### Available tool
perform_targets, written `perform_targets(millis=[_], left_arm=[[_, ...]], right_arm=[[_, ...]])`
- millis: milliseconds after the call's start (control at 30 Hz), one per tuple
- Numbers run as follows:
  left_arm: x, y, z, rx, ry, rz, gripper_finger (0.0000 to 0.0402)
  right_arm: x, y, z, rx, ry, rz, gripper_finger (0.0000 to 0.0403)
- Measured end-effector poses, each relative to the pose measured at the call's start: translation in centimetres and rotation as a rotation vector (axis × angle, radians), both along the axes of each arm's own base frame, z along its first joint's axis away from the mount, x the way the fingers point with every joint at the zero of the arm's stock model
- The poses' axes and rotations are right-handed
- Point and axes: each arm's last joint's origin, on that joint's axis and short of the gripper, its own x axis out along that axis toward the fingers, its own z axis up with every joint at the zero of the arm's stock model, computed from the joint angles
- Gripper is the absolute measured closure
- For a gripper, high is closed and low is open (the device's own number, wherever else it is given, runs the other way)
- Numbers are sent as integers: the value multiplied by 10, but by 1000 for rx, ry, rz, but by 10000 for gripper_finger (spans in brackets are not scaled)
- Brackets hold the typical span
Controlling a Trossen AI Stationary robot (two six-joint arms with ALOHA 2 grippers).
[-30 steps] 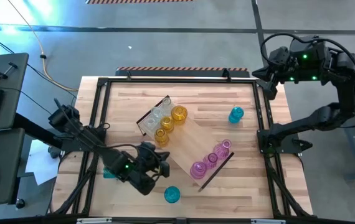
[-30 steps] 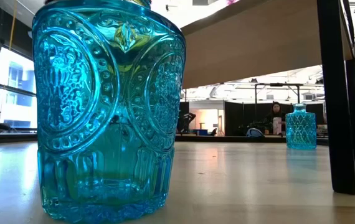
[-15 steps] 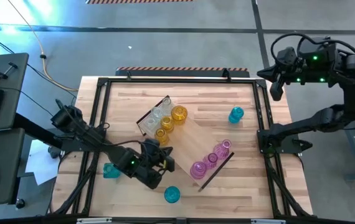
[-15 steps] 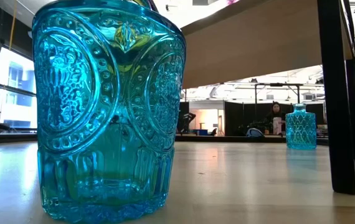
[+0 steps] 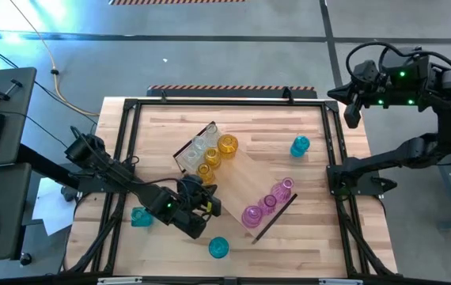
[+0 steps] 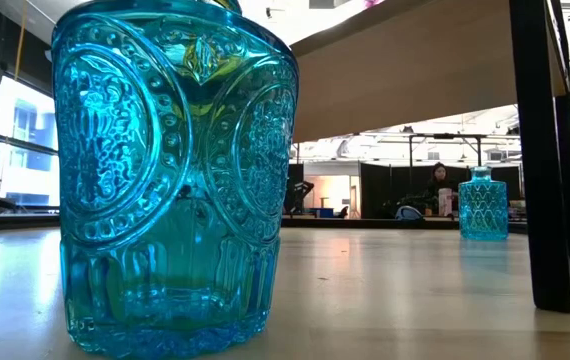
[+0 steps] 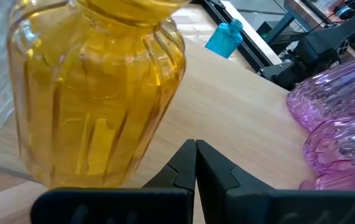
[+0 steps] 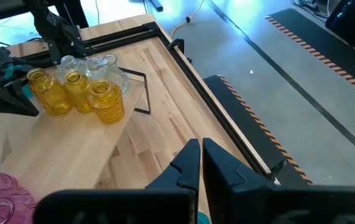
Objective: Sort vases onto shelf
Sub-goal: Put the yellow flower vase on the shelf aligned with the other yellow flower vases
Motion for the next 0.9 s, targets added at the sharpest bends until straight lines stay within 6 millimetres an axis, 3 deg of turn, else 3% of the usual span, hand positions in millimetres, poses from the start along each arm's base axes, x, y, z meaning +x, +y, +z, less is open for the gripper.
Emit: perform_targets(millis=[900], left_arm=[[-7,8,-4,16,50,57,401]], right_arm=[[-4,2,1,-5,-10,0,403]])
